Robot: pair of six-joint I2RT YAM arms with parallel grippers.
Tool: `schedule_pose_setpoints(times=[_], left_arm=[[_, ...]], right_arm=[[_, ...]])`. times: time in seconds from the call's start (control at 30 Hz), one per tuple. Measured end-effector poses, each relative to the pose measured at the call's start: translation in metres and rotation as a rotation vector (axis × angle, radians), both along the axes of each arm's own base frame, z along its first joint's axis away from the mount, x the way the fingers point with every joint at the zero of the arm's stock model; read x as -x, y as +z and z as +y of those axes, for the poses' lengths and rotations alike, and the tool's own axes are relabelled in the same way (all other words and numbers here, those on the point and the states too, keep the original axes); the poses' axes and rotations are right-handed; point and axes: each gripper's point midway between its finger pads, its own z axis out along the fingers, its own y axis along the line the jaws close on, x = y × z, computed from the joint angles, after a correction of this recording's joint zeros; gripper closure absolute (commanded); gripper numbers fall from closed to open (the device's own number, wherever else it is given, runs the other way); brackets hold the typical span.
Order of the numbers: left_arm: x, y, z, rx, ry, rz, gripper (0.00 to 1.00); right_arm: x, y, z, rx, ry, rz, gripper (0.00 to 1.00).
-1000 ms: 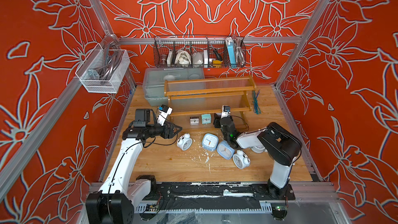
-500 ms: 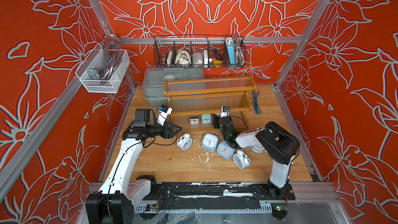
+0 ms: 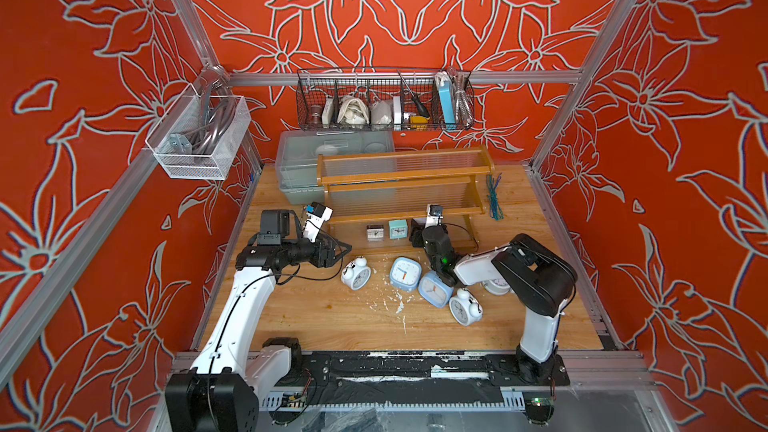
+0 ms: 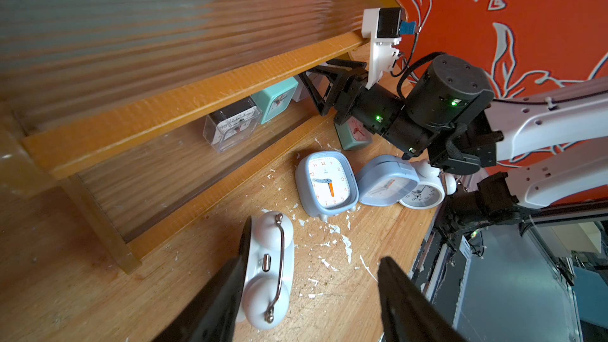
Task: Place the alarm clocks on the shelf by style
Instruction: Place the alarm on the shelf.
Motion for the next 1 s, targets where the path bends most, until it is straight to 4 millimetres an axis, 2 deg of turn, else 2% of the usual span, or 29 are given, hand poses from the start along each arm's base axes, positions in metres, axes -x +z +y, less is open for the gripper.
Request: schedule_pose_setpoints(times=[0.37, 0.6, 0.8, 1.0], left_arm=[[0.000, 0.000, 0.000, 0.000, 0.000, 0.000, 0.33], [0.000, 0.000, 0.000, 0.000, 0.000, 0.000, 0.34], [0.000, 0.000, 0.000, 0.000, 0.000, 0.000, 0.34], [0.000, 0.000, 0.000, 0.001, -0.001, 0.000, 0.34]], right_arm=[[0.002, 0.003, -0.001, 0.019, 0.008, 0.007, 0.17], [0.012, 0.037, -0.005, 0.019, 0.034, 0.012, 0.14], [0.036, 0.060, -0.019, 0.032, 0.062, 0.089, 0.14], [0.077, 0.089, -0.051, 0.037, 0.062, 0.180, 0.15]])
